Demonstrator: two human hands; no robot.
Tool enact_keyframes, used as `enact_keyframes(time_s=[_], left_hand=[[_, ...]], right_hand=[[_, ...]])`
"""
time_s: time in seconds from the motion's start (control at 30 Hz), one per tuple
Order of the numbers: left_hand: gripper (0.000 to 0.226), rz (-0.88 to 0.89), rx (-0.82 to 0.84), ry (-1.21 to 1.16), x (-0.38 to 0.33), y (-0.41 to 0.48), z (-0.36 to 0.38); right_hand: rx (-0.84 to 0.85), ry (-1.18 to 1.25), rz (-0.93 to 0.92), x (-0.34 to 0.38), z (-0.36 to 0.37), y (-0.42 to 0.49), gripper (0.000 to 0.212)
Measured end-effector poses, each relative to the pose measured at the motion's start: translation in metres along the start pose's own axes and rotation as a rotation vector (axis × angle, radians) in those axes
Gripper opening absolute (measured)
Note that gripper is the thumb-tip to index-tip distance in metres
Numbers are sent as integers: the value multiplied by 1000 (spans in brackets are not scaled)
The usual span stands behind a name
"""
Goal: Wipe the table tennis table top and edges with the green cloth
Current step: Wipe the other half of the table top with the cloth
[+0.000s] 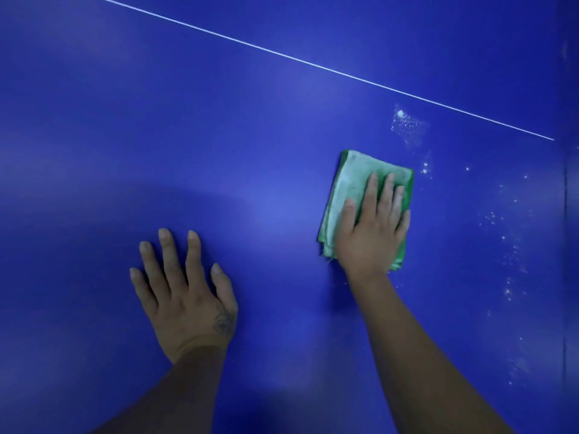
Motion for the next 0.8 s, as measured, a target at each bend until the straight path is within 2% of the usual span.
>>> enact_keyframes(time_s=[0.13,0.27,0.4,0.53,0.63,0.73,0.8], left_hand=[[63,1,-3,3,-1,0,-1],[63,-7,-13,15,-2,0,-4],[63,-4,-25,36,-4,-1,-5],[60,18,-80,58,-6,-3,-6],[58,38,-115,68,-7,-4,-8],[58,35,-117,73,-9,-7,-10],[58,29,-109,74,-10,-9,-12]], right_hand=[[-23,-24,-188,20,16,-70,66],[62,-24,-422,-7,30,-141,67],[104,-59,-571,-44,19,-118,65],[48,-59,-533,-59,4,-49,65],[56,-10,-406,-47,0,-19,67],[41,-11,-307,-32,7,-39,67],[16,-16,-365,-33,12,-80,67]])
Point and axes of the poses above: each hand's wrist, its own y-axis towards the middle knuckle, its own z-axis out of the palm, x = y × z, the point moved 5 cm from there along y, towards the middle knuckle, and after that the axes turned 9 degrees about x, right-handed, at the moved point
